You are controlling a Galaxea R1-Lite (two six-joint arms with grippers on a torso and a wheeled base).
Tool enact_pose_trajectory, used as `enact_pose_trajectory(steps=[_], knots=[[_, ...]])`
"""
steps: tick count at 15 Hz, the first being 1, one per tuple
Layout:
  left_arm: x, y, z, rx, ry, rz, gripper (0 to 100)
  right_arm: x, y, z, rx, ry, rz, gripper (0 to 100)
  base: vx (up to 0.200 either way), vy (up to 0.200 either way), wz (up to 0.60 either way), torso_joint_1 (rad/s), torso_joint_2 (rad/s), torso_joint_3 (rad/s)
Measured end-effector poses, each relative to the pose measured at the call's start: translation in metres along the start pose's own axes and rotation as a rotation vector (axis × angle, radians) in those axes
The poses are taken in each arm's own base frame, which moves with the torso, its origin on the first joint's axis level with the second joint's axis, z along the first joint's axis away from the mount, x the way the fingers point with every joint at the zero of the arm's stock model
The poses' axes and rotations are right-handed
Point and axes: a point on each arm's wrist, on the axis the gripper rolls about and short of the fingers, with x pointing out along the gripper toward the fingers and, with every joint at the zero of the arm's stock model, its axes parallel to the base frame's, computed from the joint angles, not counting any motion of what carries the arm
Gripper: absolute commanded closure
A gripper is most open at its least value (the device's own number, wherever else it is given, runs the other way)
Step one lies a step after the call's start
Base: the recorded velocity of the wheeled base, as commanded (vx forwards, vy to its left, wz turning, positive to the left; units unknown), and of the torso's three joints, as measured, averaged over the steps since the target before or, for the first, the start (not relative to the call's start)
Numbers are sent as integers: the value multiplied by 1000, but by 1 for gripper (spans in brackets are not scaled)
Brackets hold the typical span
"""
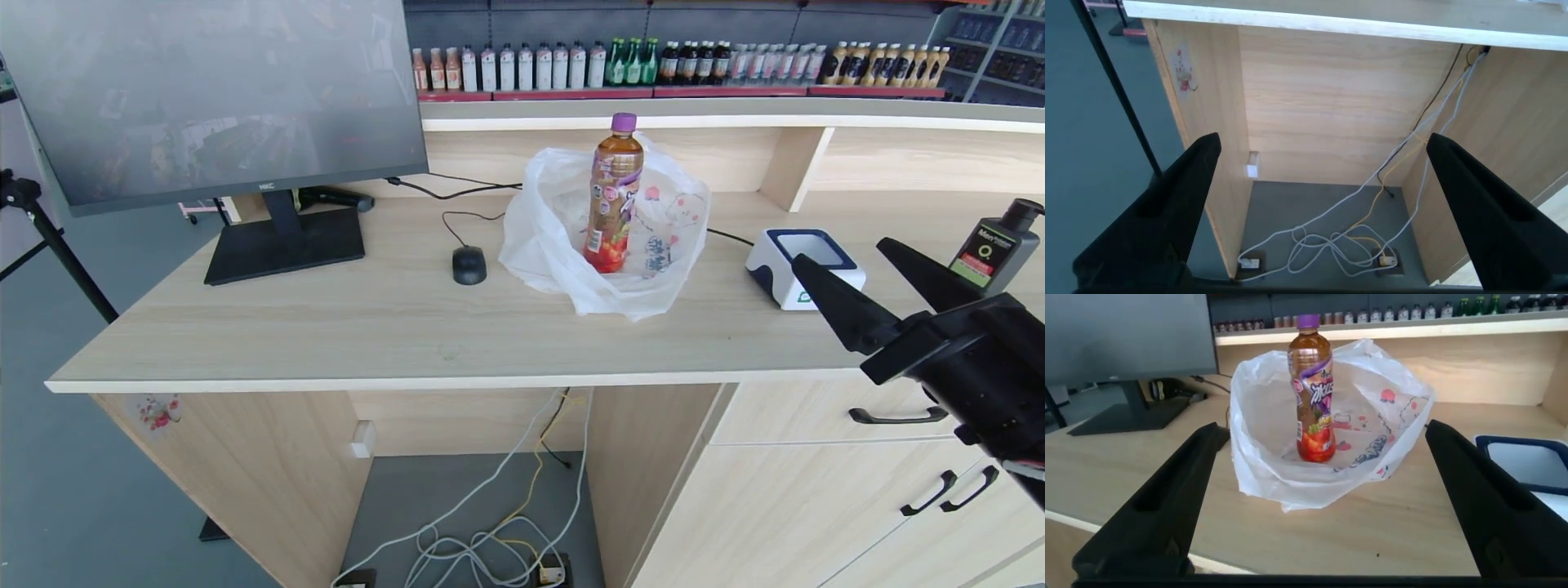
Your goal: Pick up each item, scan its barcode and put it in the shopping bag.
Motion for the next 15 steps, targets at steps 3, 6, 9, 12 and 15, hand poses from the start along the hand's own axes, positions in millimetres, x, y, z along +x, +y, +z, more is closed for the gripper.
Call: enact_pose_trajectory(steps=[3,6,9,12,15], knots=[[0,0,0,-1,0,0,0,-5,0,-4,0,26,-1,0,0,0,0,0,0,0],[0,0,0,-2,0,0,0,-7,0,-5,0,33,-1,0,0,-133,0,3,0,2],[0,0,0,-7,2,0,0,-8,0,-5,0,31,0,0,0,-200,0,-2,6,2],[0,0,0,-6,0,0,0,-8,0,-2,0,19,-1,0,0,-200,0,-1,1,5],[0,0,0,-8,0,1,0,-9,0,-1,0,15,-1,0,0,-200,0,7,4,5]])
